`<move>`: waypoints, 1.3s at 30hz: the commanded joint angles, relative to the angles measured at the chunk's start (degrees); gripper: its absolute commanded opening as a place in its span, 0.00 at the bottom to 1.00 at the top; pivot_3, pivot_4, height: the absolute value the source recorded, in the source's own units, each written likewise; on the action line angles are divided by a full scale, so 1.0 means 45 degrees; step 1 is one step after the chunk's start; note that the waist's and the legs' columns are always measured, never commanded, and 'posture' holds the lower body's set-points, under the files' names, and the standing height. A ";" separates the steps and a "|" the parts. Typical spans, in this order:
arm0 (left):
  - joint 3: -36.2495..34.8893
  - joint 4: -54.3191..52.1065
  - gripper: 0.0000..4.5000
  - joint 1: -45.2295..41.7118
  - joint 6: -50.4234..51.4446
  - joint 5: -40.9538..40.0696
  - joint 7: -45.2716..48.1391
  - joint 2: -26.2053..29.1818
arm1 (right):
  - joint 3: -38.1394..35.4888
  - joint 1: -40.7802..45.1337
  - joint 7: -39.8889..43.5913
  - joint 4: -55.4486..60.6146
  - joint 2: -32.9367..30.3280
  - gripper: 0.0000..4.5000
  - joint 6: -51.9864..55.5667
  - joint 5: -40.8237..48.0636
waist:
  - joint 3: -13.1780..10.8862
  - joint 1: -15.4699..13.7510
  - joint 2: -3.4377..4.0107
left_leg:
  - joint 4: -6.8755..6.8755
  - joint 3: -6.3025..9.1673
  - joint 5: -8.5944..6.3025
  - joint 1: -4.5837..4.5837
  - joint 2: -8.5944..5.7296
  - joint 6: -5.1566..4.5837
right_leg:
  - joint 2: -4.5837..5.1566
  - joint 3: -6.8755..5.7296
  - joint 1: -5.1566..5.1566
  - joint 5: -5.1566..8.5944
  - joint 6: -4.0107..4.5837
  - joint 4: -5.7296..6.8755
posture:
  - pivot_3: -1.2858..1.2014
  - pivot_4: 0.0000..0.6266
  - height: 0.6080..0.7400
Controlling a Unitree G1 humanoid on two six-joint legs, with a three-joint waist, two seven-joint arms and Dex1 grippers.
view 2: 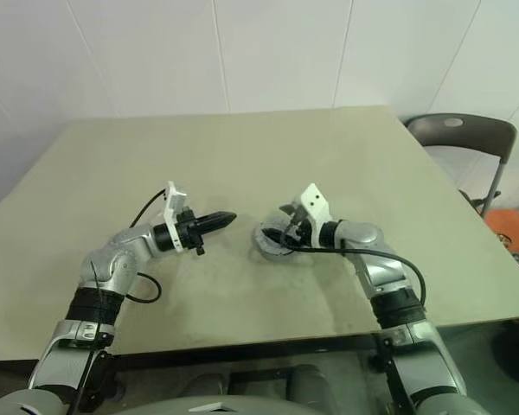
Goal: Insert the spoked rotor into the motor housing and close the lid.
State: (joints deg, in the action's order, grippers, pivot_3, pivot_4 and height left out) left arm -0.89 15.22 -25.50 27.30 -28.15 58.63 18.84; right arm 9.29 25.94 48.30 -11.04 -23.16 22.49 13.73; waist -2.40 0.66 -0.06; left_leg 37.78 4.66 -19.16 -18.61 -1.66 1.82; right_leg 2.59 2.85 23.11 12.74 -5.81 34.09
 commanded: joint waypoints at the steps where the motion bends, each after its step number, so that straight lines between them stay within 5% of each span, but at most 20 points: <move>1: -0.0213 -0.0318 0.00 -0.0161 -0.0214 -0.0095 -0.0023 0.0074 | -0.0076 0.0355 0.0111 0.0021 0.0044 0.89 -0.0318 -0.0093 | 0.0000 0.0008 0.0000 | 0.0000 -0.0001 0.0000 -0.0001 0.0000 0.0000 | 0.0000 0.0001 0.0000 0.0000 0.0000 -0.0001 | 0.52 0.00 1.00; 4: -0.0224 -0.0308 0.00 -0.0133 -0.0247 -0.0099 -0.0032 0.0082 | -0.0078 0.0283 0.0311 -0.0018 0.0014 0.89 -0.0501 -0.0138 | 0.0000 0.0013 0.0000 | 0.0001 -0.0002 0.0000 0.0000 -0.0001 0.0000 | 0.0001 0.0001 0.0000 0.0000 0.0001 0.0000 | 0.52 0.00 1.00; 7: -0.0248 -0.0264 0.00 -0.0145 -0.0305 -0.0096 -0.0087 0.0038 | -0.0127 0.0239 0.0466 -0.0053 0.0046 1.00 -0.0749 -0.0185 | 0.0000 0.0019 -0.0001 | 0.0001 -0.0001 0.0000 0.0004 0.0000 0.0000 | -0.0001 0.0000 -0.0001 -0.0001 0.0001 0.0006 | 0.52 0.00 1.00; 39: -0.0190 -0.0127 0.00 -0.0195 -0.0473 -0.0010 -0.0138 0.0059 | 0.0152 0.0131 0.0362 -0.1005 0.0160 1.00 -0.0818 -0.1006 | 0.0004 0.0027 -0.0003 | 0.0040 0.0000 0.0000 0.0036 -0.0002 0.0000 | -0.0001 0.0000 -0.0053 -0.0004 0.0006 0.0010 | 0.52 0.00 1.00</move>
State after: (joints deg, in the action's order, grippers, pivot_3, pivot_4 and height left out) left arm -0.97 15.52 -25.44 25.98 -28.08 57.93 18.79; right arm 9.82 26.04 50.08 -15.77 -22.16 19.44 9.95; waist -2.38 0.79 -0.07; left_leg 37.96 4.67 -19.16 -18.45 -1.67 1.82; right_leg 2.59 2.85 22.87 12.72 -5.78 34.14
